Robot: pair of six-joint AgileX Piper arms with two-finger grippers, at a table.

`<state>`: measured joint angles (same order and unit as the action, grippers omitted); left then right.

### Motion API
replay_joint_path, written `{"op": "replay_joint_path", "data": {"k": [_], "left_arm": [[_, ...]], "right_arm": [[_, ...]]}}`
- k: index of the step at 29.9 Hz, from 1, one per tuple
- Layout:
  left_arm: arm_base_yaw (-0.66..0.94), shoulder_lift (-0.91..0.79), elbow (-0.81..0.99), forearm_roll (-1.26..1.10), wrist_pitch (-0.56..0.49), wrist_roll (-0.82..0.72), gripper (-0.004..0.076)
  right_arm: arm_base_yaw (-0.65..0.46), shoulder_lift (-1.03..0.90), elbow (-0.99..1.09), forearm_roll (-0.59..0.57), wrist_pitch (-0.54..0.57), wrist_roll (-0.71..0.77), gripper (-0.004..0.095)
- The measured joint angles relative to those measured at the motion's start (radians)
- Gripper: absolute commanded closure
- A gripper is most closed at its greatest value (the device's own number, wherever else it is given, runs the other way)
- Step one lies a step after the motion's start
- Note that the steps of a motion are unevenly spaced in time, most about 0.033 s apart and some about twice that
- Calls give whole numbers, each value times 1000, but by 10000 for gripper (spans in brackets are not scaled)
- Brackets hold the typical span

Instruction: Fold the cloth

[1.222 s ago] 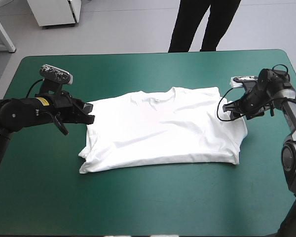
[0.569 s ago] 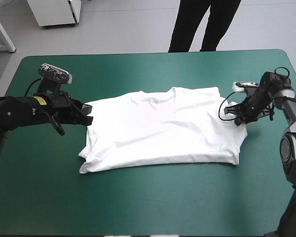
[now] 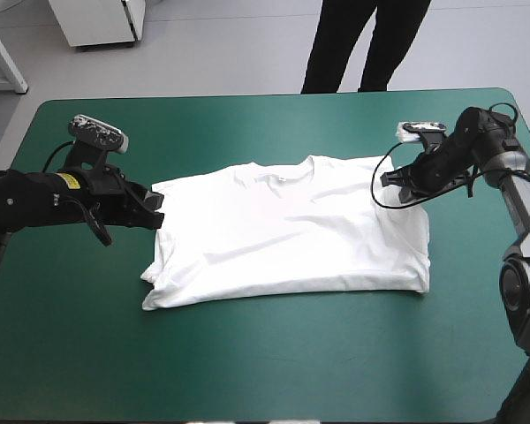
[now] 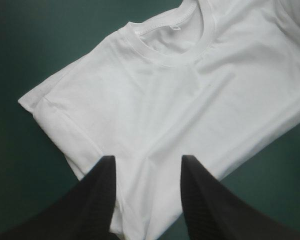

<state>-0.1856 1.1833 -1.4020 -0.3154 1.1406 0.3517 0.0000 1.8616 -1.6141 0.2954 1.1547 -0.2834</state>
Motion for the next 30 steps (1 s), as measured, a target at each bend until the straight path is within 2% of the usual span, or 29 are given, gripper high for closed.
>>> {"op": "replay_joint_path", "data": {"k": [12,17,23,27,30], "left_arm": [[0,0,0,-28,6,0,416],[0,0,0,-33,22,0,416],[0,-1,0,-36,32,0,416],[0,-1,0,-36,45,0,416],[0,-4,0,-36,52,0,416]], "right_arm": [[204,74,-2,4,-13,0,921],[220,161,-6,2,-18,0,921],[218,177,-27,2,-3,0,919],[218,184,-60,-6,35,-6,844],[218,187,-94,-16,57,-6,716]]}}
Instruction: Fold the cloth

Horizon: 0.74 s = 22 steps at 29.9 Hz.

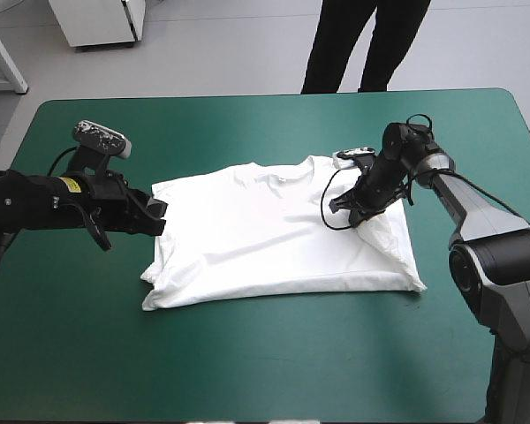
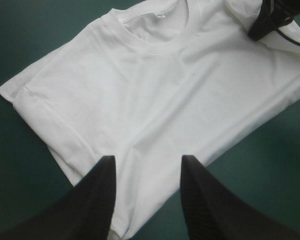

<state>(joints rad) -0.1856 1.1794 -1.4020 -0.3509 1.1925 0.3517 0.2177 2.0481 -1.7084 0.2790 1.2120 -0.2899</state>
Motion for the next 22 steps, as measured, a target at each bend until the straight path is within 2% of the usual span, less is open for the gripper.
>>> {"op": "replay_joint_path", "data": {"k": [4,6,15,22], "left_arm": [[0,-12,0,1,16,0,416],[0,-20,0,5,32,0,416],[0,-77,0,124,67,-62,409],[0,-89,46,195,66,-111,307]], "right_arm": [[0,-30,-30,-3,2,0,474],[-1,-55,-33,-4,4,0,403],[-21,-230,-37,-51,13,36,393],[-24,-494,86,-181,21,80,392]]}}
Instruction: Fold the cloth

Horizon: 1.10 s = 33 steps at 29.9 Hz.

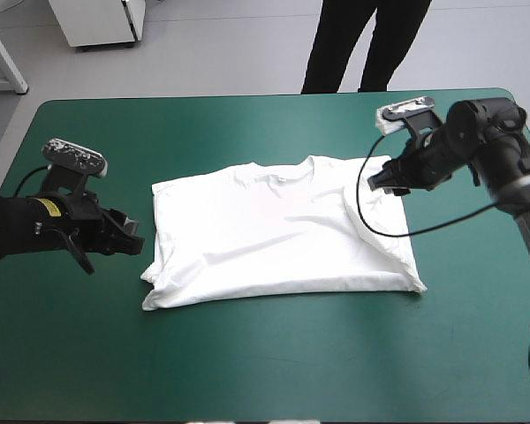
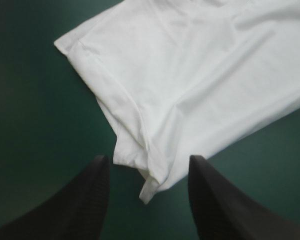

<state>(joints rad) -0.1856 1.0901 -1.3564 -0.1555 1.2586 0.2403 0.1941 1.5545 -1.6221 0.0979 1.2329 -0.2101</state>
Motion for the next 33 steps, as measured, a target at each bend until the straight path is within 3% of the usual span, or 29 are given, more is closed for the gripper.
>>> {"op": "replay_joint_path", "data": {"k": [7,13,33], "left_arm": [[0,61,147,27,-1,-11,274],[0,141,247,26,-13,-9,270],[0,443,326,-22,-136,36,270]], "right_arm": [[0,-230,237,-52,14,43,393],[0,-316,356,-58,15,68,393],[0,-322,368,-85,2,74,395]]}}
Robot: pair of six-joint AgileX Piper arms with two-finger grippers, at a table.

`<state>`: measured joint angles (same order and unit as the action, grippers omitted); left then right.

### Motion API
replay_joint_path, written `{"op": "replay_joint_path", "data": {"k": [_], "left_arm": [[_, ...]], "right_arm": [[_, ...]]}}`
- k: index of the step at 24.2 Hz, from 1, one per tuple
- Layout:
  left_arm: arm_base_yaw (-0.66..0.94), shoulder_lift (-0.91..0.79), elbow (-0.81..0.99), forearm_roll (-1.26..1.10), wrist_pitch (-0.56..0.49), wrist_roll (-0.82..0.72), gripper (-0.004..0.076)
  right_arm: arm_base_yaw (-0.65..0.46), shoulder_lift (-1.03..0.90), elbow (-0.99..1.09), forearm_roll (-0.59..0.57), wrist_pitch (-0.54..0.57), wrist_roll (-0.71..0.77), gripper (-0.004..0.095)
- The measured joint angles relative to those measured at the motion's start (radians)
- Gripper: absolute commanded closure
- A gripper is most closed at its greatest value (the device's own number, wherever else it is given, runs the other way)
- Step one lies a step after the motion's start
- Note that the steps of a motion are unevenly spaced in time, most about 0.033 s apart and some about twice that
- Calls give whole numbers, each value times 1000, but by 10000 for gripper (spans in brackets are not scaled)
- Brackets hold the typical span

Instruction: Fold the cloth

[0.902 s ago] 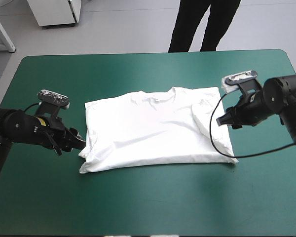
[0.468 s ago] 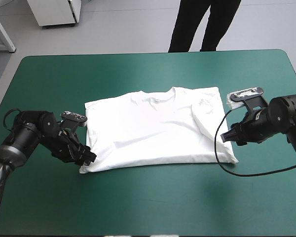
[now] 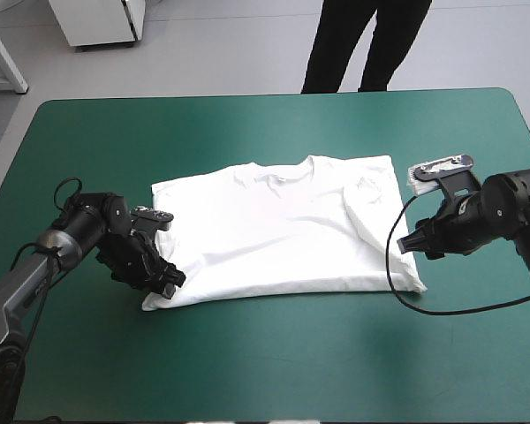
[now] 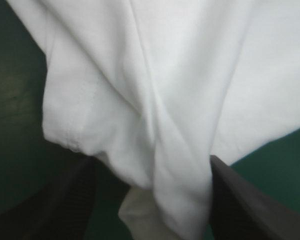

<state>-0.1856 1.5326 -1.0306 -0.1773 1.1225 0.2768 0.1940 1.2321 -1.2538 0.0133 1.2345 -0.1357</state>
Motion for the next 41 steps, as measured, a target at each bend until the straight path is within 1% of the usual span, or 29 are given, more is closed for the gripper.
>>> {"op": "replay_joint_path", "data": {"k": [7,10,12,13,15,16,17,18,20,24,27,33,41], "left_arm": [[0,67,17,-10,-37,20,270],[0,66,34,-22,-55,23,271],[0,61,55,-29,-74,31,289],[0,58,65,-32,-81,34,313],[1,49,80,-35,-97,42,390],[1,46,86,-35,-105,45,502],[5,43,97,-25,-122,52,545],[8,42,100,-22,-129,59,633],[11,38,110,-20,-141,73,699],[11,36,117,-58,-141,106,713],[11,36,117,-65,-141,115,713],[11,36,118,-77,-141,122,713],[11,36,118,-88,-139,127,713]], "right_arm": [[0,0,0,-5,-4,4,394],[0,0,0,-13,-4,4,394],[0,0,0,-21,-4,9,394],[0,0,1,-32,-4,15,395],[0,0,7,-59,-7,29,394],[0,0,15,-76,-7,37,394],[0,2,29,-100,-9,47,394],[0,5,39,-107,-12,50,394],[0,24,71,-112,-26,53,394],[0,86,95,-110,-45,55,393],[0,154,96,-58,-71,44,392],[0,316,96,16,-79,10,392],[0,447,96,38,-95,3,389]]}}
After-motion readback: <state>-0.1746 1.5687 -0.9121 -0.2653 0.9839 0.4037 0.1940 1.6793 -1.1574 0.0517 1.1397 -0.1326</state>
